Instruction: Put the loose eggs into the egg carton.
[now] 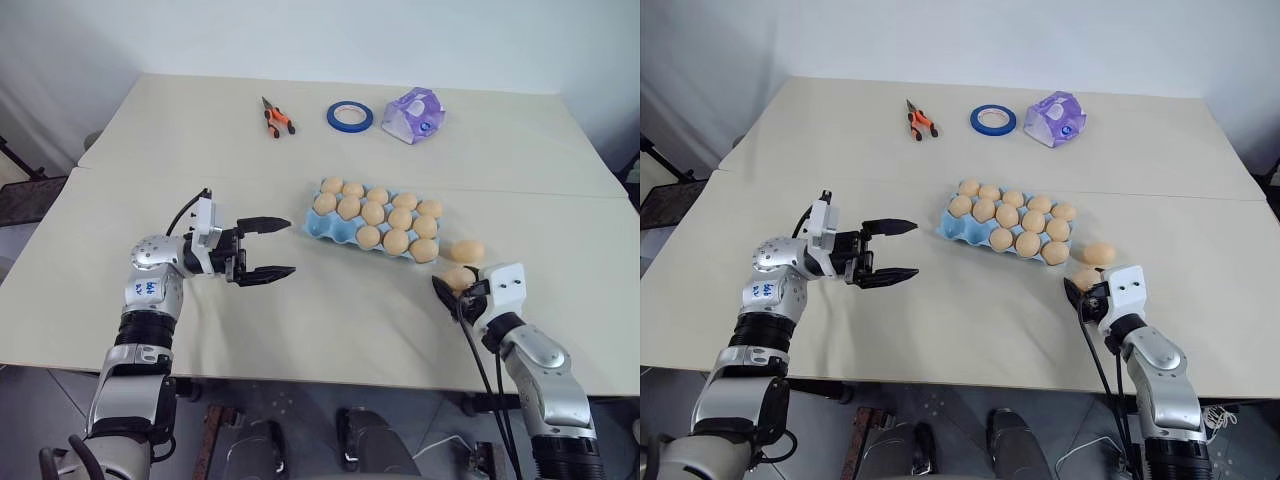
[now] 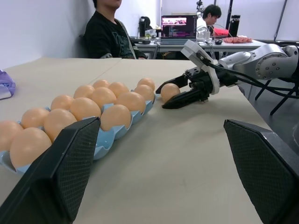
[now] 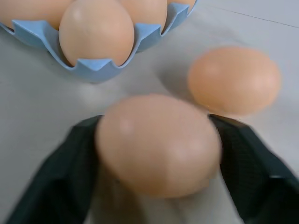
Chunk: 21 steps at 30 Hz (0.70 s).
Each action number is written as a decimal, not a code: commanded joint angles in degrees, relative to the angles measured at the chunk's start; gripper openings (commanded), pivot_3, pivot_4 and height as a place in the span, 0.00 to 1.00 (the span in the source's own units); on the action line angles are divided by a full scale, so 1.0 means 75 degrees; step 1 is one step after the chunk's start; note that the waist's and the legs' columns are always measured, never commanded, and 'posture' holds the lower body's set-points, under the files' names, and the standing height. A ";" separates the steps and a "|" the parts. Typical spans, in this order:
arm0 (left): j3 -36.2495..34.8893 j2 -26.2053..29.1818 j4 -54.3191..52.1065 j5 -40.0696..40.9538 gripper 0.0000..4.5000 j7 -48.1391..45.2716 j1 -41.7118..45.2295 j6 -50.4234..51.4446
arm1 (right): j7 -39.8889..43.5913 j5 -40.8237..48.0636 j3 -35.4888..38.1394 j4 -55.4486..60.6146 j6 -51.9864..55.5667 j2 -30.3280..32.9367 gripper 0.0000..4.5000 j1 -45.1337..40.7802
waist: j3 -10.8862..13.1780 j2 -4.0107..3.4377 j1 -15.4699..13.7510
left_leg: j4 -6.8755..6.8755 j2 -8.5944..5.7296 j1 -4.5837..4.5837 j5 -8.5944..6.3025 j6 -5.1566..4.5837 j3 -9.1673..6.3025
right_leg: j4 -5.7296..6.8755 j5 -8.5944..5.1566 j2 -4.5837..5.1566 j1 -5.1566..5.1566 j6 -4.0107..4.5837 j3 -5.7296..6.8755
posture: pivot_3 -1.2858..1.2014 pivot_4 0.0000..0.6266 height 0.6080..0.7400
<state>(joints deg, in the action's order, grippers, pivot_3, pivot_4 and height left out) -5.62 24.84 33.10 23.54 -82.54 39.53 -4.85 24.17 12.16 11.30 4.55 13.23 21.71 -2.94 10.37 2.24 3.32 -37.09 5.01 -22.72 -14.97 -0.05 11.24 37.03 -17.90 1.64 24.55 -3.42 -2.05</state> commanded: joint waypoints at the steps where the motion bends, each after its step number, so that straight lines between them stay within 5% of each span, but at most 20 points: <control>1: -0.0113 0.0065 -0.0425 0.0156 1.00 0.0113 -0.0080 0.0015 | -0.0003 0.0168 0.0137 0.0568 0.0126 0.0060 0.52 0.0282 | 0.0000 0.0000 -0.0011 | 0.0000 0.0007 0.0000 0.0000 0.0000 0.0000 | 0.0001 0.0000 0.0000 0.0000 0.0000 0.0000 | 0.52 0.24 1.00; 7: -0.0150 0.0081 -0.0513 0.0181 1.00 0.0210 -0.0185 0.0021 | 0.0145 0.0701 0.0207 0.2387 0.1202 0.0453 0.50 0.0302 | 0.0001 -0.0002 0.0026 | -0.0002 0.0015 0.0001 -0.0001 -0.0003 0.0010 | 0.0004 0.0002 0.0004 0.0002 -0.0003 -0.0001 | 0.52 0.24 1.00; 11: -0.0161 0.0066 -0.0470 0.0183 1.00 0.0241 -0.0168 -0.0002 | -0.0040 0.1276 0.0003 0.3240 0.2519 0.0636 0.49 -0.0643 | 0.0001 -0.0001 0.0095 | -0.0002 0.0018 0.0012 -0.0003 -0.0009 0.0013 | 0.0020 0.0003 0.0002 0.0003 -0.0005 -0.0002 | 0.52 0.24 1.00; 21: -0.0235 0.0031 -0.0568 0.0180 1.00 0.0466 -0.0225 -0.0072 | -0.0099 0.0295 -0.2030 0.1113 0.2581 -0.0071 0.49 -0.3514 | 0.0001 -0.0001 0.0202 | 0.0006 0.0027 0.0010 -0.0001 -0.0009 0.0002 | 0.0043 -0.0011 -0.0006 0.0017 0.0022 -0.0001 | 0.52 0.24 1.00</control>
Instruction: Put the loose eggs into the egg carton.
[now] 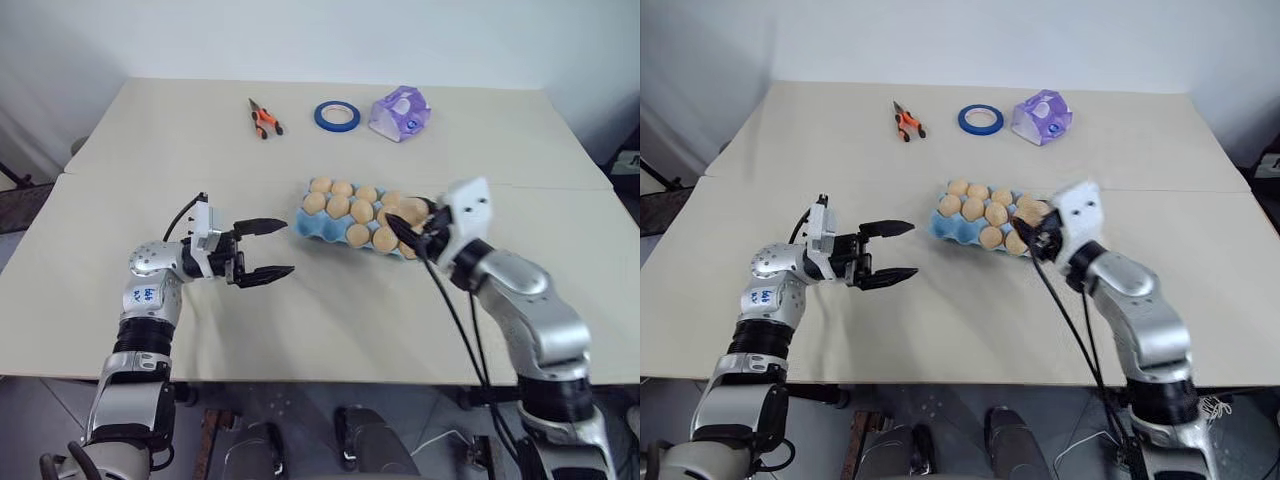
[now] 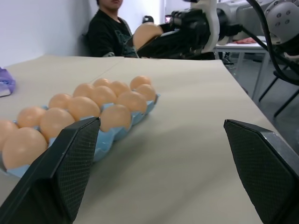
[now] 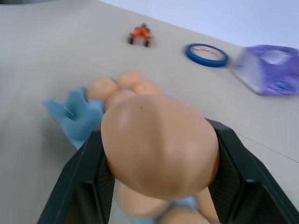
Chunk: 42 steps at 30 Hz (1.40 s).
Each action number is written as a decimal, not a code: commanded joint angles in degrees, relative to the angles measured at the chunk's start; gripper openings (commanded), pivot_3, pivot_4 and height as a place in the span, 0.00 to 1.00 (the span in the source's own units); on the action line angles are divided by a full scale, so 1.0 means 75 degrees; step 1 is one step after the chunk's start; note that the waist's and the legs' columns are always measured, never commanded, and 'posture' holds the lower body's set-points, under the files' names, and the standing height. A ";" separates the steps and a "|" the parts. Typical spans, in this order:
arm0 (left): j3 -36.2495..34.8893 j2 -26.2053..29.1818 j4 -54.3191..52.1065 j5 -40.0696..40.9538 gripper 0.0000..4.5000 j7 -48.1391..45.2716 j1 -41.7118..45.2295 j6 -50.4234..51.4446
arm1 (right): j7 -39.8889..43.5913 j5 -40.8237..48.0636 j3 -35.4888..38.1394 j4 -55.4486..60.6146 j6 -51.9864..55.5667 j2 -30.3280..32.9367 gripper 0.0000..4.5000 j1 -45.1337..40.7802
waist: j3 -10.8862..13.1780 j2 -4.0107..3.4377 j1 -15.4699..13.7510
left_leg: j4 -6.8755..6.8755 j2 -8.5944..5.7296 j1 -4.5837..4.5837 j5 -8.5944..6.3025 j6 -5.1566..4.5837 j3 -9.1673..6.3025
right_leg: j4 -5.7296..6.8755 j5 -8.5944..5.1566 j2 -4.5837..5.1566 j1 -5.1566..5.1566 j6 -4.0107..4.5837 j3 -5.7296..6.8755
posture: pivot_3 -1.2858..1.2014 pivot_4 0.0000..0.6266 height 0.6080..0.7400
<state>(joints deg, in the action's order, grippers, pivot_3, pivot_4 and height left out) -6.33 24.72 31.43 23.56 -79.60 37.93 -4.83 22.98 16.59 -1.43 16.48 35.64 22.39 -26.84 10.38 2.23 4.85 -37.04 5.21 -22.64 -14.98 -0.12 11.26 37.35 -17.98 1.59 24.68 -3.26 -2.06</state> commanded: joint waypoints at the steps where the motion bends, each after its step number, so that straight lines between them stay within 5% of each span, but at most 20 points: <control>1: -0.0159 0.0074 -0.0422 0.0192 1.00 0.0102 -0.0073 -0.0060 | 0.0117 -0.0406 -0.0512 -0.0775 -0.0597 -0.0280 0.49 -0.0508 | 0.0000 0.0000 -0.0003 | -0.0002 0.0003 -0.0013 0.0010 0.0022 0.0000 | 0.0001 -0.0002 -0.0004 0.0013 -0.0001 0.0001 | 0.52 0.24 1.00; 4: -0.0230 0.0161 -0.0637 0.0221 1.00 0.0181 -0.0246 -0.0005 | 0.0266 -0.0666 -0.0901 -0.1574 -0.1057 -0.0612 0.49 -0.0942 | 0.0000 0.0000 -0.0001 | -0.0015 0.0001 -0.0090 0.0024 0.0038 0.0029 | 0.0029 0.0001 -0.0009 0.0106 -0.0011 0.0006 | 0.52 0.24 1.00; 15: -0.0350 0.0339 -0.1154 0.0279 1.00 0.0471 -0.0602 0.0164 | 0.0604 -0.1376 -0.1328 -0.3901 -0.2522 -0.1411 0.49 -0.2006 | 0.0000 0.0000 0.0028 | -0.0027 0.0006 -0.0077 0.0044 0.0056 0.0047 | 0.0060 -0.0003 -0.0015 0.0112 -0.0018 0.0021 | 0.52 0.24 1.00; 22: -0.0330 0.0365 -0.1181 0.0309 1.00 0.0560 -0.0616 0.0155 | 0.0846 -0.1450 -0.1283 -0.4041 -0.2702 -0.1456 0.99 -0.2139 | 0.0000 0.0000 0.0040 | -0.0022 0.0008 -0.0077 0.0044 0.0057 0.0047 | 0.0059 -0.0003 -0.0014 0.0113 -0.0018 0.0021 | 0.52 0.24 1.00; 42: -0.0381 0.0142 -0.1429 0.0284 1.00 0.1070 -0.0725 0.0119 | 0.1035 -0.1114 -0.0745 -0.2336 -0.1981 -0.1051 0.99 -0.1379 | 0.0000 0.0000 0.0108 | -0.0021 0.0011 -0.0077 0.0046 0.0061 0.0042 | 0.0061 -0.0004 -0.0014 0.0113 -0.0018 0.0015 | 0.52 0.24 1.00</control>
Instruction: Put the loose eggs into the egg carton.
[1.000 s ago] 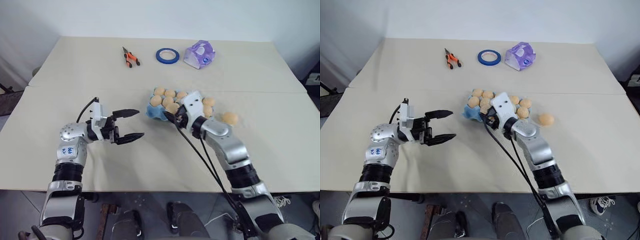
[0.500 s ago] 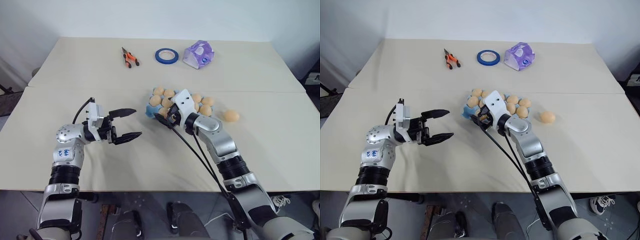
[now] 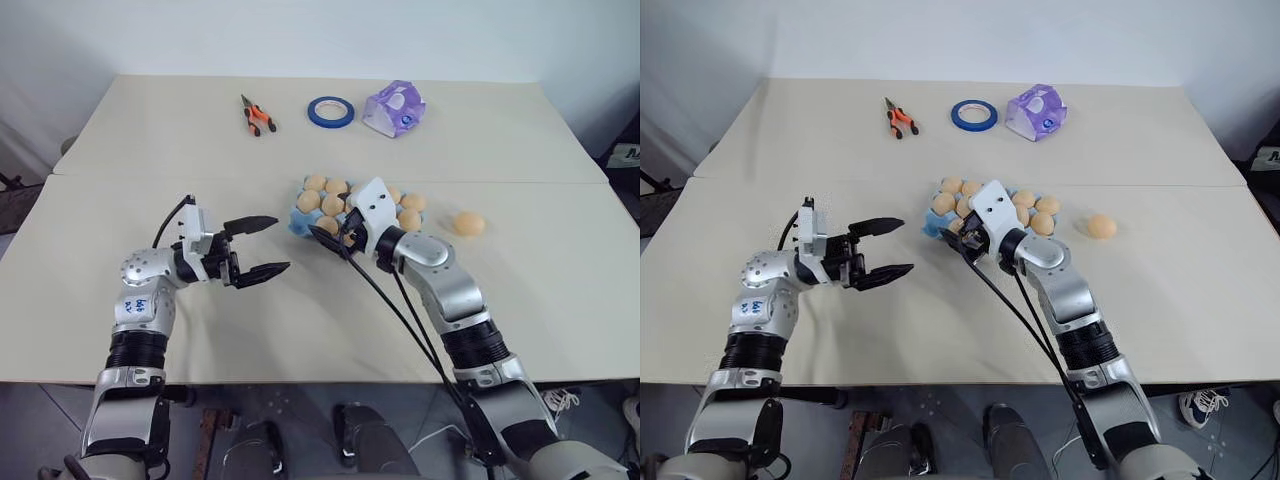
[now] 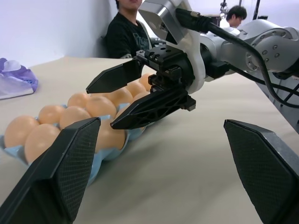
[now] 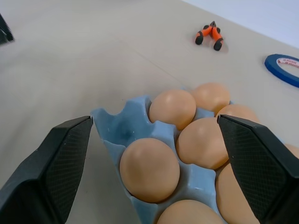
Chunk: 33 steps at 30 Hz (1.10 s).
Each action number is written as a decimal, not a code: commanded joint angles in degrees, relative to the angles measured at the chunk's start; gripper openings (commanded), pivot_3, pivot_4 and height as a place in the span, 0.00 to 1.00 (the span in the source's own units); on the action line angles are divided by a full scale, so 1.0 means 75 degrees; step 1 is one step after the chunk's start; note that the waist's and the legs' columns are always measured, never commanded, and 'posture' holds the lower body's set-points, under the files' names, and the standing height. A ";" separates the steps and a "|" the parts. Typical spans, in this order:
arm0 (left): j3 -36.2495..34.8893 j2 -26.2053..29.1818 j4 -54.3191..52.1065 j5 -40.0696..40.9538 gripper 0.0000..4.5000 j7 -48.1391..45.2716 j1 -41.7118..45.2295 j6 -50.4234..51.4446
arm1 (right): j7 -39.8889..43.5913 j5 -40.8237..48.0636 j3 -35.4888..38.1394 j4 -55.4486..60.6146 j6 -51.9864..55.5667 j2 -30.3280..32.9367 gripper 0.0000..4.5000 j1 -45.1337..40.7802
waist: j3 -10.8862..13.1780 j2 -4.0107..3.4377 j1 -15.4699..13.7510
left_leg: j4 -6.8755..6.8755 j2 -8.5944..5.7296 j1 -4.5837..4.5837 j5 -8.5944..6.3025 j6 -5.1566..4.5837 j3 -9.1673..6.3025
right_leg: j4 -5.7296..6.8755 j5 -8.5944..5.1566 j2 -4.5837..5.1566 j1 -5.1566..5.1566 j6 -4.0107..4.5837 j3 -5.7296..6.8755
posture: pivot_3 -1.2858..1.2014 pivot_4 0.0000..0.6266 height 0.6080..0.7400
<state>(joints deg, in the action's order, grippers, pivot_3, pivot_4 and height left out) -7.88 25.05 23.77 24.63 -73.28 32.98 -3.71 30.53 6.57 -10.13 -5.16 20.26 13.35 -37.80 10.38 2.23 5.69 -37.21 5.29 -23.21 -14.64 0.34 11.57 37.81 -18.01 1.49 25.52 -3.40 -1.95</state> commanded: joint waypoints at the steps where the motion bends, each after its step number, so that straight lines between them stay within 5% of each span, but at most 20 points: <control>1: -0.0221 0.0139 -0.0506 0.0145 1.00 0.0320 -0.0109 -0.0019 | 0.0042 0.0285 0.0489 0.0648 0.0123 0.0198 0.99 0.0139 | 0.0000 0.0000 -0.0004 | 0.0001 0.0000 0.0000 0.0000 0.0000 -0.0002 | 0.0000 0.0000 0.0001 0.0000 0.0000 -0.0001 | 0.52 0.24 1.00; 18: -0.1218 0.0730 -0.5380 0.1097 1.00 0.2332 -0.3748 0.1507 | 0.1602 0.1196 0.1691 0.0679 0.0365 0.2223 0.99 0.0463 | 0.0000 0.0000 0.0076 | 0.0010 -0.0001 0.0006 0.0001 0.0003 -0.0015 | -0.0004 0.0000 0.0008 -0.0005 0.0009 -0.0041 | 0.52 0.24 1.00; 33: -0.2475 0.0981 -0.5142 0.1144 1.00 0.2780 -0.5186 0.1064 | 0.1682 0.1159 0.2935 -0.0825 -0.0561 0.3498 0.99 0.0916 | 0.0002 -0.0003 0.0132 | 0.0023 -0.0004 0.0007 -0.0005 -0.0001 -0.0023 | -0.0026 -0.0001 0.0014 -0.0007 0.0025 -0.0044 | 0.52 0.24 1.00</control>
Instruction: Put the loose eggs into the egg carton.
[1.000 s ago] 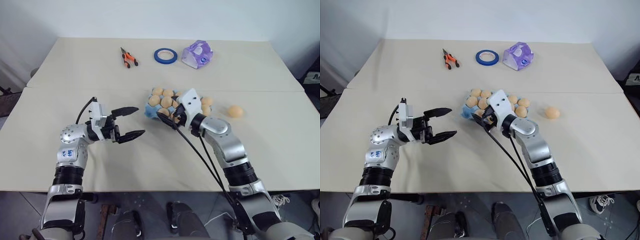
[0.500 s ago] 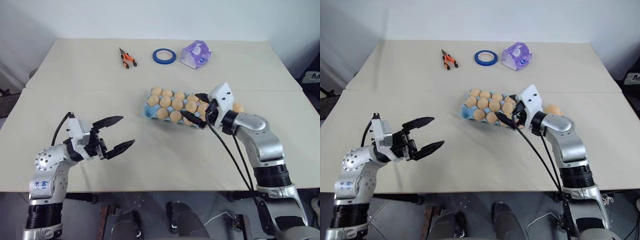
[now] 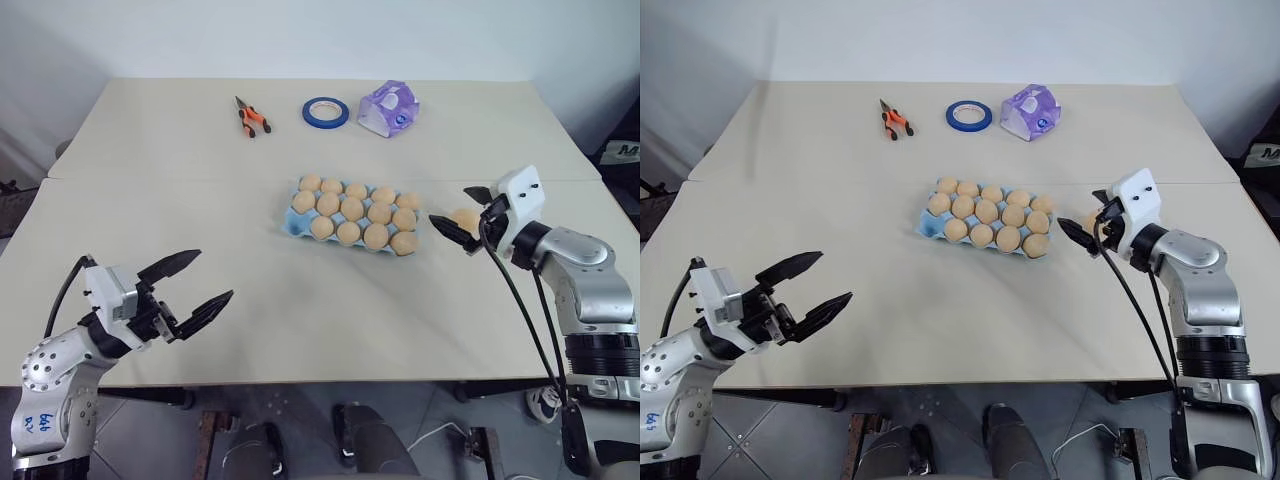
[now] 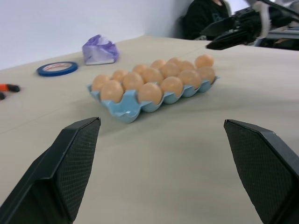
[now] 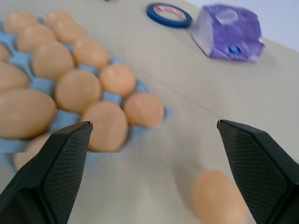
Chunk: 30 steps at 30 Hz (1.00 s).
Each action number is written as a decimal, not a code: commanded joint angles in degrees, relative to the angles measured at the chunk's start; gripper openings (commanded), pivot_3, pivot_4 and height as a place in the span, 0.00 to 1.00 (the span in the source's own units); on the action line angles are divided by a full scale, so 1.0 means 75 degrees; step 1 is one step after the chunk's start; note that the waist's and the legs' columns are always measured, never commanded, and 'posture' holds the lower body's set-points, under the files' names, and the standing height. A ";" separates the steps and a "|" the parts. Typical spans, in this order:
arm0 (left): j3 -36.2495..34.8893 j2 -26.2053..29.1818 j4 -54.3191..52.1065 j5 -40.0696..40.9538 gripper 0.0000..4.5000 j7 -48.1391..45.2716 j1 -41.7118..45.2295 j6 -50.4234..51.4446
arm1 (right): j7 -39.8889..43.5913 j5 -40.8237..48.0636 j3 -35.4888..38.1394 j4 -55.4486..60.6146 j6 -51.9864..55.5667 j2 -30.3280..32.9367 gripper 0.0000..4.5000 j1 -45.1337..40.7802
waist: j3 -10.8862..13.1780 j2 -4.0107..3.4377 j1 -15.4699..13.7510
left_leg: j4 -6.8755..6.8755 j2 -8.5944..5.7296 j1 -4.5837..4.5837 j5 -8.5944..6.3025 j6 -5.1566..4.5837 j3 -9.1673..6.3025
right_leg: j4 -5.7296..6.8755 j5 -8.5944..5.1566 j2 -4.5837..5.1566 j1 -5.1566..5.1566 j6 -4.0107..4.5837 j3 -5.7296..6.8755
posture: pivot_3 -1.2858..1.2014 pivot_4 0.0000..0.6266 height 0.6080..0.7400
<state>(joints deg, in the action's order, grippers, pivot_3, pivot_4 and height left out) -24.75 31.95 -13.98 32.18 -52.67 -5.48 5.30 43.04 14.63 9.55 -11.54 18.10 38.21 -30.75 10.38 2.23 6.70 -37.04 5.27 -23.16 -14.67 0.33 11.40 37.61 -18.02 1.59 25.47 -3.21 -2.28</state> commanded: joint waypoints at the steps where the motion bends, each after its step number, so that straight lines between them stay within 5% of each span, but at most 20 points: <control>1: -0.0186 0.0043 -0.0120 0.0118 1.00 0.0052 -0.0081 -0.0165 | 0.0016 0.0077 0.0312 -0.0006 -0.0302 0.0200 0.99 -0.0016 | 0.0002 -0.0003 -0.0006 | 0.0001 -0.0001 0.0000 0.0000 0.0000 0.0000 | -0.0001 0.0000 0.0001 0.0000 0.0000 0.0000 | 0.52 0.24 1.00; 21: -0.0407 0.0323 -0.0124 0.0373 1.00 0.0251 0.0087 -0.0008 | -0.1135 0.0500 0.1258 0.0655 0.0323 -0.0056 0.99 0.0983 | 0.0002 -0.0003 -0.0004 | 0.0002 0.0004 0.0000 -0.0003 0.0006 0.0002 | -0.0004 0.0000 -0.0003 0.0000 0.0000 -0.0001 | 0.52 0.24 1.00; 30: -0.0265 0.0290 -0.0188 0.0428 1.00 0.0341 0.0091 0.0043 | -0.2046 0.0283 0.1072 -0.0479 0.0029 -0.0894 0.99 0.0150 | 0.0002 -0.0004 0.0052 | 0.0001 0.0000 0.0000 -0.0001 0.0008 0.0007 | -0.0003 0.0003 -0.0001 0.0000 -0.0001 -0.0003 | 0.52 0.24 1.00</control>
<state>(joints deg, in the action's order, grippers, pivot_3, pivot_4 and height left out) -26.37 34.07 -13.50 34.28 -50.31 -5.07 5.78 29.13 16.88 17.16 -14.21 20.04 31.77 -27.74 10.40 2.20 7.10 -37.03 5.27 -23.16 -14.68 0.40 11.45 37.59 -17.99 1.58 25.47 -3.23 -2.30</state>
